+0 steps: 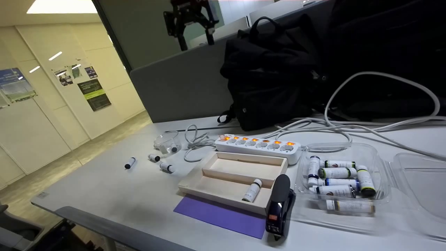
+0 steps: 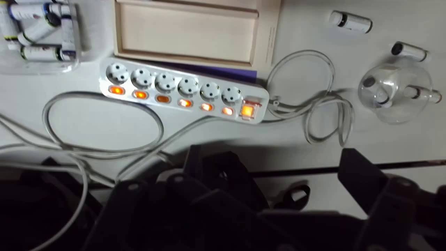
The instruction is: Turn off the fifth switch from the right on the adapter
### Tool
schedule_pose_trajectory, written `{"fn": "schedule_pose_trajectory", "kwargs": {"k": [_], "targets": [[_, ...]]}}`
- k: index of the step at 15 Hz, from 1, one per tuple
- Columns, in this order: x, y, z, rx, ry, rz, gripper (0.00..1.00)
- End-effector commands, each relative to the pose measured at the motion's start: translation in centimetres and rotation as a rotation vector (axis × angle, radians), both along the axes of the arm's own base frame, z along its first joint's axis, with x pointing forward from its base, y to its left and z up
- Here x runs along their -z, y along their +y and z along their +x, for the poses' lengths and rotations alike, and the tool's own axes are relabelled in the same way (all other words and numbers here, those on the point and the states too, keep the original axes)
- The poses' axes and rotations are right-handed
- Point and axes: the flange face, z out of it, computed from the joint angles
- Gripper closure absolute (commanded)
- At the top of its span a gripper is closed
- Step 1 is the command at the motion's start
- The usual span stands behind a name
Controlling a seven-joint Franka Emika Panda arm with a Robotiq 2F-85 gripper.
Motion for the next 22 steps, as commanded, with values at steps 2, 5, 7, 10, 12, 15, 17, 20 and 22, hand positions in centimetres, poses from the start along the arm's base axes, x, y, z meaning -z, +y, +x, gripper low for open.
{"fn": "schedule_pose_trajectory", "kwargs": {"k": [2, 5, 7, 10, 12, 15, 17, 20, 22], "targets": [[1.1, -1.1, 1.7, 0.011, 0.059, 0.008, 0.00], [0.9, -0.6, 2.4, 0.008, 0.068, 0.009, 0.00], [1.4, -0.8, 3.1, 0.021, 0.037, 0.003, 0.00], [4.8, -2.0, 5.3, 0.078, -0.027, 0.023, 0.27], [8.3, -3.0, 6.3, 0.118, -0.040, 0.046, 0.40], [14.0, -3.8, 6.6, 0.168, 0.017, 0.081, 0.63], [17.1, -4.2, 6.6, 0.172, 0.031, 0.078, 0.75], [20.4, -4.2, 6.5, 0.171, 0.047, 0.071, 0.95], [21.7, -4.2, 6.4, 0.168, 0.049, 0.061, 1.00]]}}
